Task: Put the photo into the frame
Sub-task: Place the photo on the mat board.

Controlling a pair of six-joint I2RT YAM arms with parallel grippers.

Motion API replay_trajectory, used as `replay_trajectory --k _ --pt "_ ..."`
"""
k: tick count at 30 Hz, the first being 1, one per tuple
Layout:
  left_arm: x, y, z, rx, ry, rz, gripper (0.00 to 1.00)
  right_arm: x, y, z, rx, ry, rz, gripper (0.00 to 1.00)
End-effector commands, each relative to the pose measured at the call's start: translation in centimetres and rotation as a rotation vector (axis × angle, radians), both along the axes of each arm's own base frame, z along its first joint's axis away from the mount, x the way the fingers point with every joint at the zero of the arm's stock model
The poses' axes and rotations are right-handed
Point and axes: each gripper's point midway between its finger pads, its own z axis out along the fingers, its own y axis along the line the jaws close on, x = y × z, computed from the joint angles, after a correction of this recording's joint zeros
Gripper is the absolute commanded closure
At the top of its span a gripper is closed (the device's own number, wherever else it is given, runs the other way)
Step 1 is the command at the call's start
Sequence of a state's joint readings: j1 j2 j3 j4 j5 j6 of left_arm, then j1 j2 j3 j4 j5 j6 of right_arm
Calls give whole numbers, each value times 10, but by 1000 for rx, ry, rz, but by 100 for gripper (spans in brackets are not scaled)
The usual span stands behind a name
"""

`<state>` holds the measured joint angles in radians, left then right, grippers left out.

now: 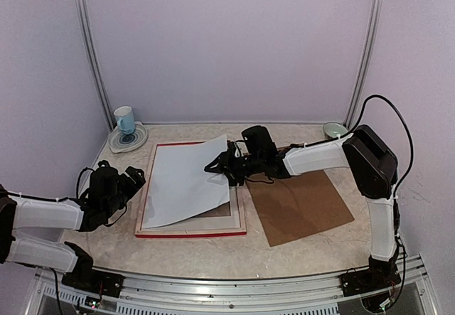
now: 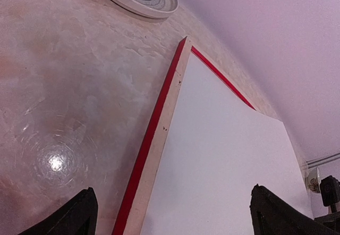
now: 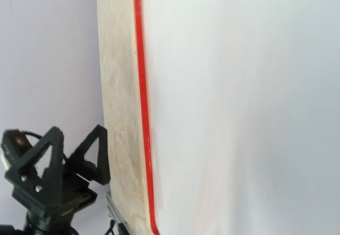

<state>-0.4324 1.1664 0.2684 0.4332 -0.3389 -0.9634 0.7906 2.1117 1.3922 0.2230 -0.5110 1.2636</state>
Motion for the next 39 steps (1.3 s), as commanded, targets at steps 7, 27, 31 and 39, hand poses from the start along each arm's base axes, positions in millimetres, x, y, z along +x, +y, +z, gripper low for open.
replay_trajectory --k 7,27,31,39 --pt "3 0 3 -2 -5 5 1 6 3 -3 -110 -64 68 39" --pt "3 0 3 -4 -9 7 1 -4 -24 -32 -363 -78 129 24" --pt "2 1 2 -2 -7 8 1 -6 -35 -35 -414 -87 134 22" --pt "2 2 4 -1 -13 9 1 -2 -57 -31 -487 -139 106 9"
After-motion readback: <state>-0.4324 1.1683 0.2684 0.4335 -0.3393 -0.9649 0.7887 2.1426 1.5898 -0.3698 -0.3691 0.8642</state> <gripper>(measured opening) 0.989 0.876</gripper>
